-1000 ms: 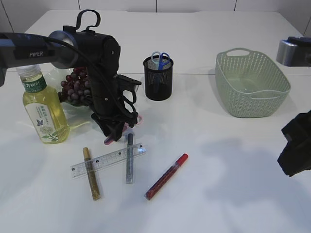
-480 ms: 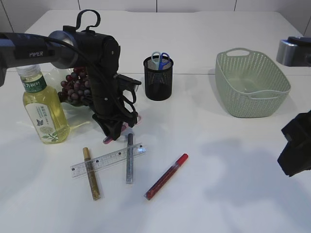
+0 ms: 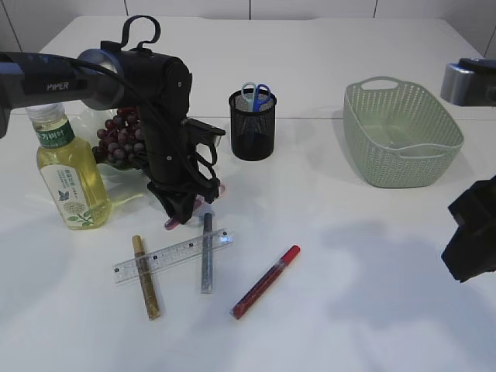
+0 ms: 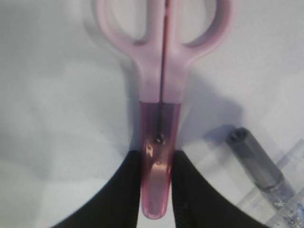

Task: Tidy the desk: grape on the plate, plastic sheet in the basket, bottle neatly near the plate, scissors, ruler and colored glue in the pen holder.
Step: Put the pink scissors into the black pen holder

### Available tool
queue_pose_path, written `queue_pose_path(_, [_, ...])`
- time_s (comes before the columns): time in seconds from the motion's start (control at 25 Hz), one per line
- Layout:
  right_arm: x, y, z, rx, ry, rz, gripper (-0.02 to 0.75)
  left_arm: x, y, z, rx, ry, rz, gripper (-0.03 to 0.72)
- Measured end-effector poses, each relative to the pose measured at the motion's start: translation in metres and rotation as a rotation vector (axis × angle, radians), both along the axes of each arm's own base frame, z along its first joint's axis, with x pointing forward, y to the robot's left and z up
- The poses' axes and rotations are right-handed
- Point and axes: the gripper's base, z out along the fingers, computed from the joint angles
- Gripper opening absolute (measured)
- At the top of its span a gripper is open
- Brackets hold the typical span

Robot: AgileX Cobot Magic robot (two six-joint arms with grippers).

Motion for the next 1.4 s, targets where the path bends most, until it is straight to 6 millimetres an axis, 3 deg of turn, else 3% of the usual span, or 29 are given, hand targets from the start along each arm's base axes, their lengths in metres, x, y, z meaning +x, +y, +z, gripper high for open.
queue_pose_path(1.4, [-0.0011,0.0029,0.0007,0.048,0.040,-0.096,0.279,-0.0018,0.0004,0.0065,-0.001,0.009,0.005,0.141])
